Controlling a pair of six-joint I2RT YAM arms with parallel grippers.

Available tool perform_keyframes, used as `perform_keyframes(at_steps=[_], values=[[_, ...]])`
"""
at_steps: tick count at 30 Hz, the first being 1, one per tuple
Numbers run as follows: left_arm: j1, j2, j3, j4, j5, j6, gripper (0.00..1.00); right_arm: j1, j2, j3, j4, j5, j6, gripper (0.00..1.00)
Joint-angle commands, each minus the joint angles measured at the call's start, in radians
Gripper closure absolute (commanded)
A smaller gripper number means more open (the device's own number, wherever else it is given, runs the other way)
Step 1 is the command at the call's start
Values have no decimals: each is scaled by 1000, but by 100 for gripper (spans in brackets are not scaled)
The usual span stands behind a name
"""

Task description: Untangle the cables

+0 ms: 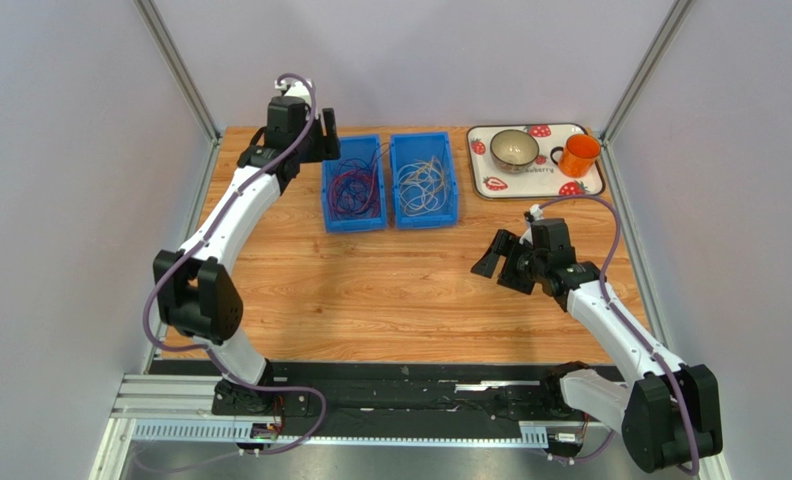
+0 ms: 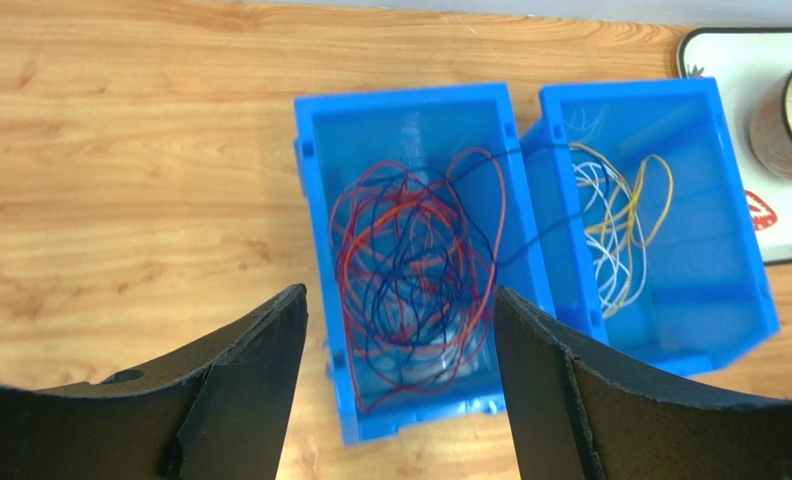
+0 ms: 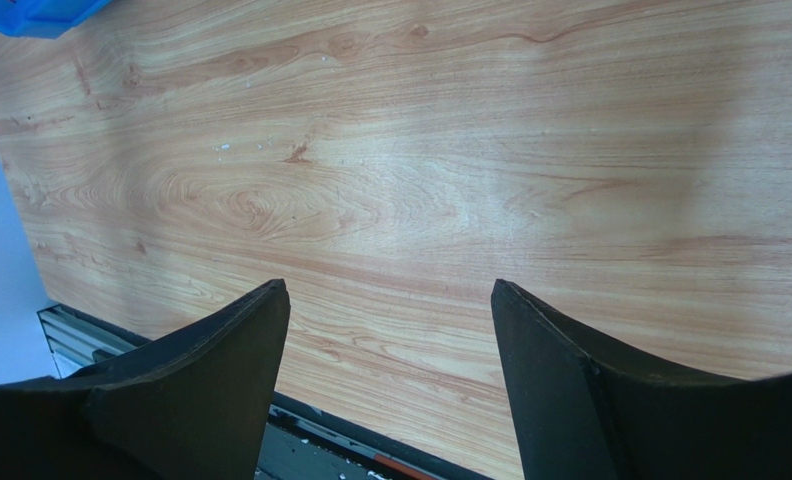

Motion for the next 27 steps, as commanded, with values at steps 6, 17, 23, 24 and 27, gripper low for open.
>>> perform_keyframes(at_steps=[6, 17, 23, 24, 27], values=[[-21, -100, -177, 180, 151, -27, 30, 90, -15, 33, 19, 63, 41, 22], [-110, 196, 101, 169, 169, 59, 34, 198, -33, 36, -18, 137, 68, 22], [-145, 325, 239, 126, 154, 85, 35, 199, -35, 36, -29, 151, 53, 22], [-148, 338, 253, 114, 146, 87, 37, 199, -33, 39, -31, 151, 50, 22], [-158, 394, 311, 85, 123, 101, 40, 199, -21, 40, -23, 143, 49, 22]])
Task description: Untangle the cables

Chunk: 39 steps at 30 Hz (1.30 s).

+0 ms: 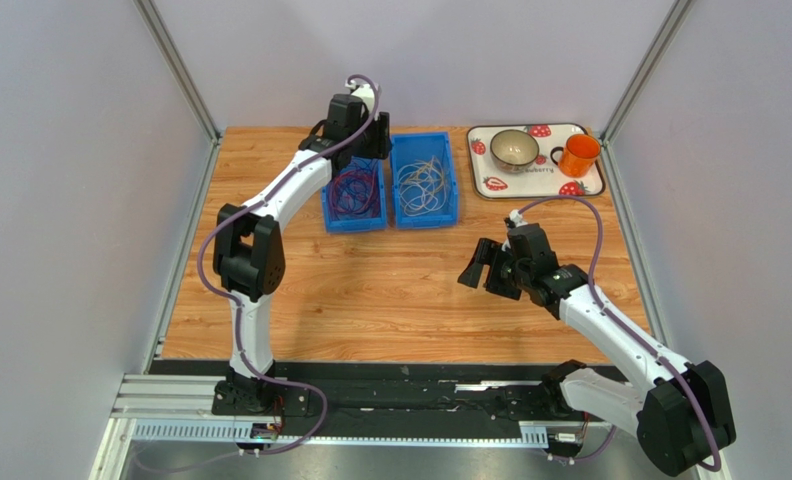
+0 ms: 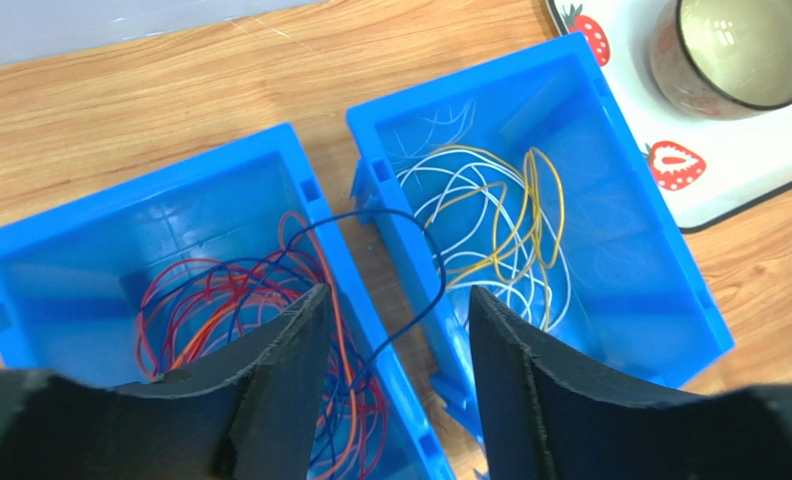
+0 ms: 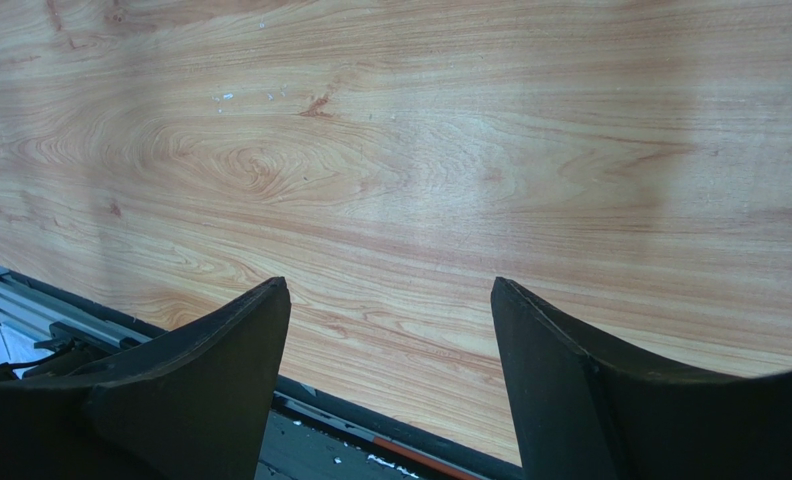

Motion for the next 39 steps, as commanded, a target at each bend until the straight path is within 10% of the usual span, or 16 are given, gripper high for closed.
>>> perform_keyframes(at_steps=[1, 11, 20, 39], values=[[-16, 67, 119, -43, -31, 48, 43, 5, 2, 35, 6, 11, -6, 22], [-19, 85, 127, -66, -68, 53, 99, 6, 26, 29, 20, 4, -5, 22], [-2, -89, -85, -47, -298, 38, 100, 8, 28, 22, 32, -1, 0, 23], [56, 43, -135, -86, -148, -108, 99, 26, 8, 19, 14, 13, 6, 23]])
